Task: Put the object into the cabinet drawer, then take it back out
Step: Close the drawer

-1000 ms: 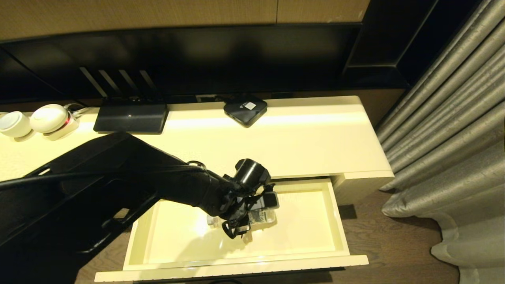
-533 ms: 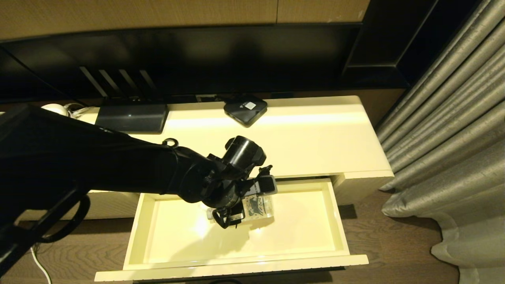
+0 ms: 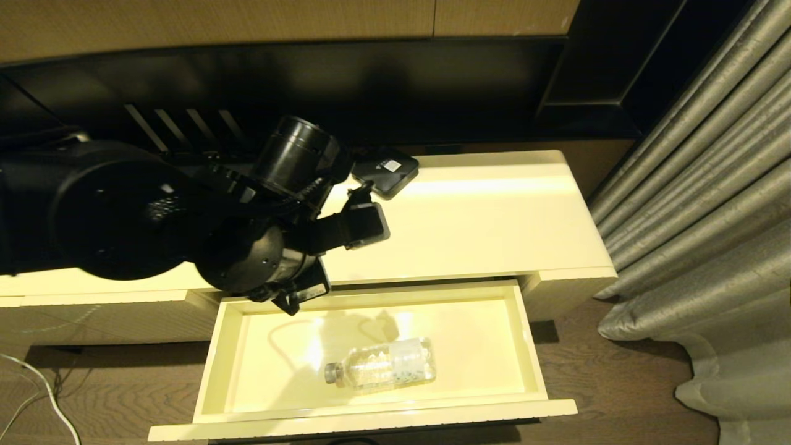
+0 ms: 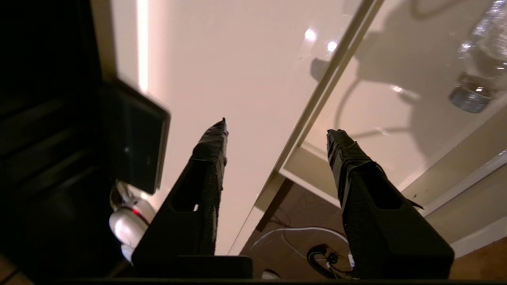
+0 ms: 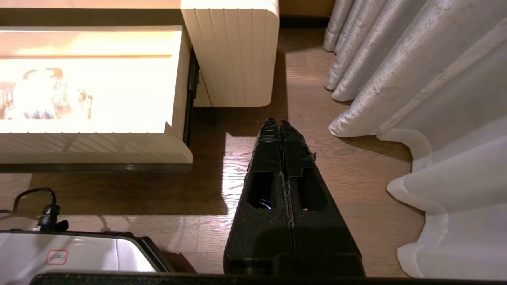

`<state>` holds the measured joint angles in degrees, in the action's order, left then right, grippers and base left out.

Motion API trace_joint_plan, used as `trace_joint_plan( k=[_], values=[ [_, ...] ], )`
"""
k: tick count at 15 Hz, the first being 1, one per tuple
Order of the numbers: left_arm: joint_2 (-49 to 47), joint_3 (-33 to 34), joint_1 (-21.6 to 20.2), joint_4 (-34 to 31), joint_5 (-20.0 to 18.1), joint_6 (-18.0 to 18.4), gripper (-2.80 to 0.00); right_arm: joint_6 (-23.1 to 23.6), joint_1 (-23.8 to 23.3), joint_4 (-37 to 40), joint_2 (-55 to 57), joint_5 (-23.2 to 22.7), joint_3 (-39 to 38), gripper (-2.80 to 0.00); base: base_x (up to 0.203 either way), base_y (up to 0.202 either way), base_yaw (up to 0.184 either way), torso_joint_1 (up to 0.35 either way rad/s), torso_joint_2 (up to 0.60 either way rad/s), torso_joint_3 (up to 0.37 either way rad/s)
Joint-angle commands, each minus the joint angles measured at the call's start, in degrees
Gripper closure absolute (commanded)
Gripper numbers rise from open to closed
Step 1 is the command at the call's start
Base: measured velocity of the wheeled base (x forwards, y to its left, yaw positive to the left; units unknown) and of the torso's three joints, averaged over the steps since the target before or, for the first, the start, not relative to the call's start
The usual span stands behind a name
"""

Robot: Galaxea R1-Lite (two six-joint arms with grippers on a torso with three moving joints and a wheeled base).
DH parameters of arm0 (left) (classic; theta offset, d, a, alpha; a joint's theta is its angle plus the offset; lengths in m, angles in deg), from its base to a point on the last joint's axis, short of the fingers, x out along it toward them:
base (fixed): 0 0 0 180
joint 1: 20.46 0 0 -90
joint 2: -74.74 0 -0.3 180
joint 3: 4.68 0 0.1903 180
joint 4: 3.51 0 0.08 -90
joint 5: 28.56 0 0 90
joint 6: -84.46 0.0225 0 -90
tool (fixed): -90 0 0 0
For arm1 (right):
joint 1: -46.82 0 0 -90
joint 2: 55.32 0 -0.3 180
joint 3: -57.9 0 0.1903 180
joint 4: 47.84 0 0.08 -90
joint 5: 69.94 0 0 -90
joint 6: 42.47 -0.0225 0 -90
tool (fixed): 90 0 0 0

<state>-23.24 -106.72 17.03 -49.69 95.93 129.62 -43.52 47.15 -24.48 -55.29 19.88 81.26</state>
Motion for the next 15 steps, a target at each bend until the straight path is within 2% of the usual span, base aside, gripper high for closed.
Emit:
trace_joint_plan(
  k=[1,4,8,10,11,13,15],
  values=[
    [7.4,1.0,-1.4,-1.2,3.7,-2.5,0.00,0.0,0.0,0.0,0.1,0.0,0.0,0.00,0.000,0.000,0.000,0.000,0.00,0.000],
    [12.0,2.8,-4.0,-5.7,4.4,-8.9,0.00,0.0,0.0,0.0,0.1,0.0,0.0,0.00,0.000,0.000,0.000,0.000,0.00,0.000],
    [18.8,6.1,-4.7,-11.5,4.2,-17.9,0.00,0.0,0.0,0.0,0.1,0.0,0.0,0.00,0.000,0.000,0.000,0.000,0.00,0.000],
    [20.6,9.2,-5.0,-13.3,2.7,-25.7,0.00,0.0,0.0,0.0,0.1,0.0,0.0,0.00,0.000,0.000,0.000,0.000,0.00,0.000],
    [21.2,10.3,-5.0,-14.2,1.8,-28.0,0.00,0.0,0.0,0.0,0.1,0.0,0.0,0.00,0.000,0.000,0.000,0.000,0.00,0.000],
    [22.7,16.6,-4.8,-15.4,0.4,-37.2,0.00,0.0,0.0,0.0,0.1,0.0,0.0,0.00,0.000,0.000,0.000,0.000,0.00,0.000],
    [24.1,22.5,-4.2,-16.0,-0.3,-44.4,0.00,0.0,0.0,0.0,0.1,0.0,0.0,0.00,0.000,0.000,0.000,0.000,0.00,0.000]
  ],
)
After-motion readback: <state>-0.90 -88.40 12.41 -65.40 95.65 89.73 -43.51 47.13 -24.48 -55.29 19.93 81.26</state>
